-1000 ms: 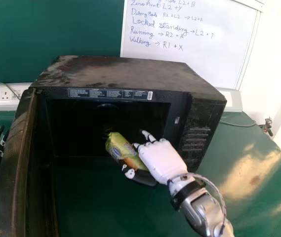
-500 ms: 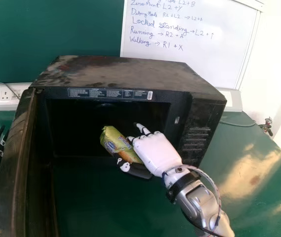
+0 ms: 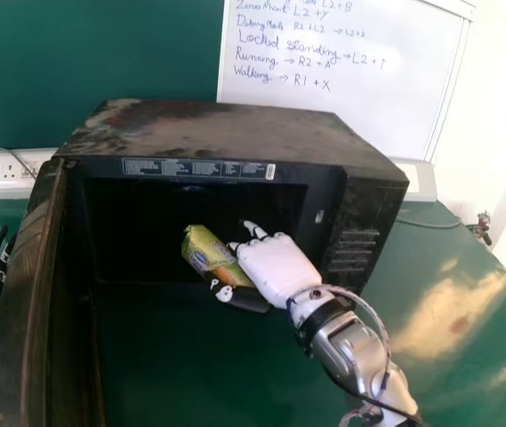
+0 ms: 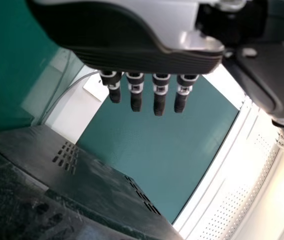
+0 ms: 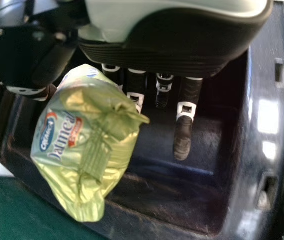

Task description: Put biscuit inside oven

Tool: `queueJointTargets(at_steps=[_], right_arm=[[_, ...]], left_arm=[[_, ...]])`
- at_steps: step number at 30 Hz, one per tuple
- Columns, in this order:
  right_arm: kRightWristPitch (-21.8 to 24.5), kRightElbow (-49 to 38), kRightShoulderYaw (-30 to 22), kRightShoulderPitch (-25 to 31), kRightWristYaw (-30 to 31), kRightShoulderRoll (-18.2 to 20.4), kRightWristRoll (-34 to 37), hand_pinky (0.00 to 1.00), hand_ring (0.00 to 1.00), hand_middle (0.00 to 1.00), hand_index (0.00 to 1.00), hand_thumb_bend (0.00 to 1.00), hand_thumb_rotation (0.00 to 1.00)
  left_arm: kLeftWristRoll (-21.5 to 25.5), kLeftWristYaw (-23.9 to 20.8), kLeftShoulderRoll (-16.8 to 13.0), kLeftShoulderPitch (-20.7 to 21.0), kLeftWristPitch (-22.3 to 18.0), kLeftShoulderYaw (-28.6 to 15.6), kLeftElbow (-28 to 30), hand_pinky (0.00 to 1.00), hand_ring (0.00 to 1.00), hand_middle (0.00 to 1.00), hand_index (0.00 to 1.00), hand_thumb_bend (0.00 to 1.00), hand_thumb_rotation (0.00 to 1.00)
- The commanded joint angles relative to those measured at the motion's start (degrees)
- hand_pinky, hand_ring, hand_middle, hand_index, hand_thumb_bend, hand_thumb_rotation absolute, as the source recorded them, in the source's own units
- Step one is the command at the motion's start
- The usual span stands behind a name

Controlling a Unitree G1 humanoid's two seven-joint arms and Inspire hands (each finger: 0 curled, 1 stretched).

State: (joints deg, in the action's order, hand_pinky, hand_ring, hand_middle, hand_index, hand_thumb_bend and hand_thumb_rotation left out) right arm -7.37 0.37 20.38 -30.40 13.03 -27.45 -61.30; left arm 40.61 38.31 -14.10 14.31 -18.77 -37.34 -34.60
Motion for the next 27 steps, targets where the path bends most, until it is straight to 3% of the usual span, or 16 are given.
queueJointTargets(at_steps=[1, 16, 19, 27], right_arm=[[0.1, 1.0, 0.3, -1.9, -1.1, 0.4, 0.8, 0.30, 0.38, 0.42, 0.54, 0.51, 0.00], [0.4, 7.5, 2.2, -6.3, -1.9, 1.4, 0.5, 0.34, 0.44, 0.45, 0.54, 0.51, 0.00], [0.5, 9.2, 2.3, -7.3, -2.7, 1.8, 1.0, 0.32, 0.41, 0.43, 0.54, 0.51, 0.00], [-0.4, 13.8, 2.7, -10.1, -4.9, 2.4, 2.1, 0.27, 0.36, 0.48, 0.49, 0.52, 0.00]], left_arm=[[0.1, -0.1, 2.4, -2.3, 0.0, 0.1, -2.0, 0.35, 0.56, 0.70, 0.87, 0.11, 0.00], [0.2, -0.1, 2.3, -2.3, 0.3, 0.2, -2.0, 0.36, 0.56, 0.70, 0.87, 0.11, 0.00], [0.3, 0.0, 2.5, -2.3, 0.3, 0.2, -1.9, 0.31, 0.55, 0.70, 0.87, 0.11, 0.00], [0.0, -0.1, 2.5, -2.2, -0.1, 0.1, -2.4, 0.34, 0.56, 0.70, 0.87, 0.11, 0.00]])
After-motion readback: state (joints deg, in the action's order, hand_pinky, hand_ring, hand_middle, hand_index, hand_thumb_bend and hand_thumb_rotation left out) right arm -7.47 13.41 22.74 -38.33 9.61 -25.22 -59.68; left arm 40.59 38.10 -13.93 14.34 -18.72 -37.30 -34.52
